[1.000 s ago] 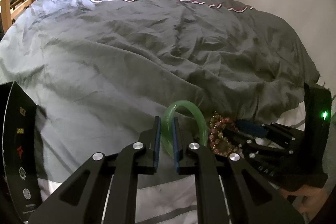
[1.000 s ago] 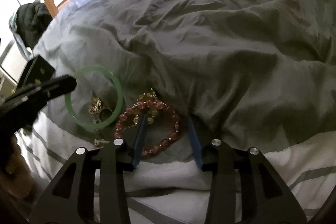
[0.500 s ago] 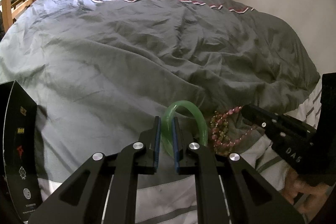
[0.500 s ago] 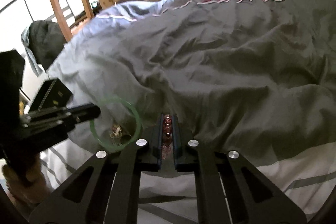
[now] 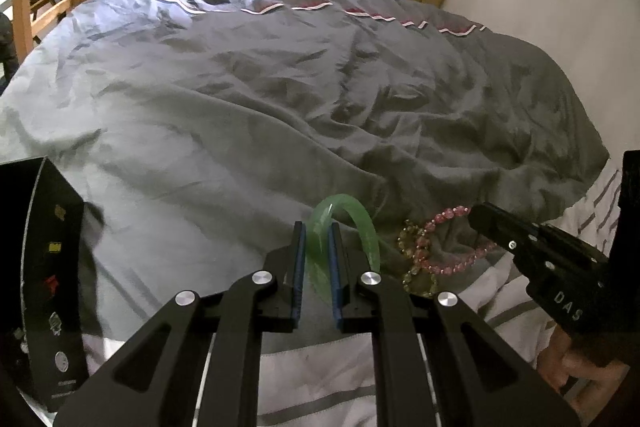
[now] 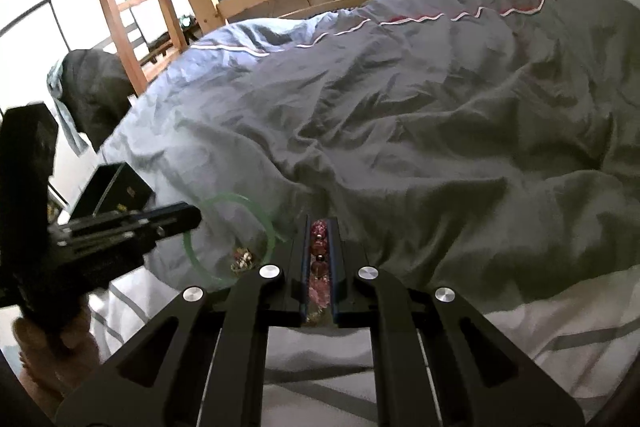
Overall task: Organize jewelry
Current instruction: 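Grasp the red beaded bracelet with the right gripper while the left holds the bangle, then lift the jade bangle with the left gripper and carry it over the black box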
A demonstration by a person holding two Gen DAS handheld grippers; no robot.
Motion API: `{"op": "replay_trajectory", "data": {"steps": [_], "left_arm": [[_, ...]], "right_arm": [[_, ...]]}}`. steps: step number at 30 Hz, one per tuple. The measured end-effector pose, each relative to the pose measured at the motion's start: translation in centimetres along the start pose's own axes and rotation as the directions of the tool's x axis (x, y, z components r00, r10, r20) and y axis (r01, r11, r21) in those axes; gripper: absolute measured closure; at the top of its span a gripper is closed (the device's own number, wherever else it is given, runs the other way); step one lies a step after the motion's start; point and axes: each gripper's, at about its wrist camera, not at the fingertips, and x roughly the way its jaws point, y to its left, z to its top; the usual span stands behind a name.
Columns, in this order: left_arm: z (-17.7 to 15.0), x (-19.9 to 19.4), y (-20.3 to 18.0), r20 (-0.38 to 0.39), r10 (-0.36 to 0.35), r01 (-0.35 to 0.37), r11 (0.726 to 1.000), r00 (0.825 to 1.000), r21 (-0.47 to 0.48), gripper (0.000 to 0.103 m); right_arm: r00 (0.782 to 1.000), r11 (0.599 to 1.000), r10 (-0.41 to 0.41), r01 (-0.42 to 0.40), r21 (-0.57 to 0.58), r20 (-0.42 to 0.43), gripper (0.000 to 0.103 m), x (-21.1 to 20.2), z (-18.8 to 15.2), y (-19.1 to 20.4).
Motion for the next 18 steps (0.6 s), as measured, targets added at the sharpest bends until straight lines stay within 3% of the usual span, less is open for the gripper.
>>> {"op": "replay_trajectory", "data": {"steps": [18], "left_arm": [[-1.3,-4.9,0.4,0.031,0.039,-0.039,0.999,0.999,-0.024,0.091]], "right_arm": [[0.999,1.0,0.0,0.001,-0.03,0.042,0.094,-4.0,0.3,0.9]]}}
